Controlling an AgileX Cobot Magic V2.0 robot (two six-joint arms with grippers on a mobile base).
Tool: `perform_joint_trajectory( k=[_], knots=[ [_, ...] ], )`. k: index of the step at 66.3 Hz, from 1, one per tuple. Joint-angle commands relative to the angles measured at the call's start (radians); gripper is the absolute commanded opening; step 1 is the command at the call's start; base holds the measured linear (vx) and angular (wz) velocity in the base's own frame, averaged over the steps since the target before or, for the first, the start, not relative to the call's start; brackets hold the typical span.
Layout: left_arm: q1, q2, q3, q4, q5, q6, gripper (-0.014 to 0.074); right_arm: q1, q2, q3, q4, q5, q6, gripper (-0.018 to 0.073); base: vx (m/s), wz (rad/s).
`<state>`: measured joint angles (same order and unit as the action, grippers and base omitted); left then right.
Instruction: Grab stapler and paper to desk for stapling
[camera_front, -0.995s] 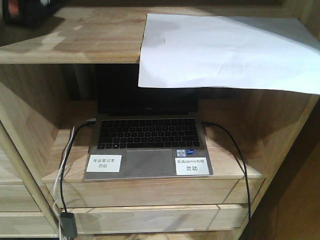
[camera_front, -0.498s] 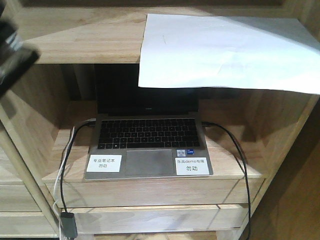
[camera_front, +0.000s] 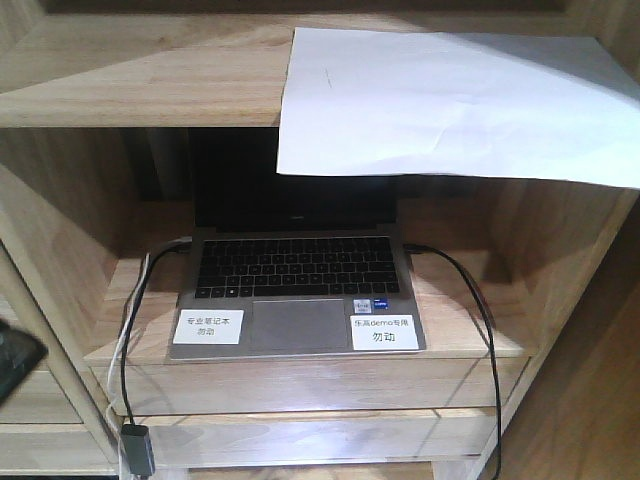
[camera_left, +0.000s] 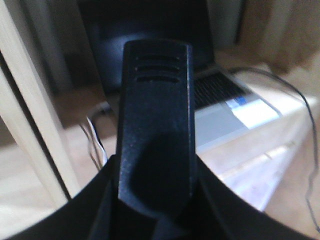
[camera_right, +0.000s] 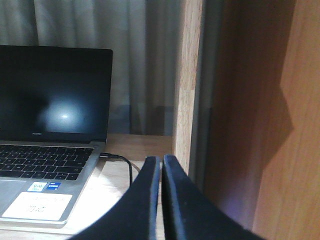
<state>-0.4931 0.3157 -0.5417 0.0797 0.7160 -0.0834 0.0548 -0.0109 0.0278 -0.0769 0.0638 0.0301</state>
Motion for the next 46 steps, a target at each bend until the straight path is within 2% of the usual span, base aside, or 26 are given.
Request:
perform_joint_trajectory(
  k=[1,10,46],
  knots=[
    [-0.007,-0.050,0.026,-0.026,-0.118,0.017,-0.0008,-0.005,-0.014,0.004,-0.004,-0.077,-0.002,-0.0009,0.00,0.00],
    [-0.006,-0.106,0.074,-0.026,-0.123,0.014,-0.0007,-0.004,-0.014,0.004,-0.004,-0.077,-0.002,-0.0009,0.00,0.00],
    [-0.006,-0.113,0.074,-0.025,-0.117,0.014,-0.0007,-0.004,-0.014,0.004,-0.004,-0.077,-0.002,-0.0009,0.00,0.00]
  ],
)
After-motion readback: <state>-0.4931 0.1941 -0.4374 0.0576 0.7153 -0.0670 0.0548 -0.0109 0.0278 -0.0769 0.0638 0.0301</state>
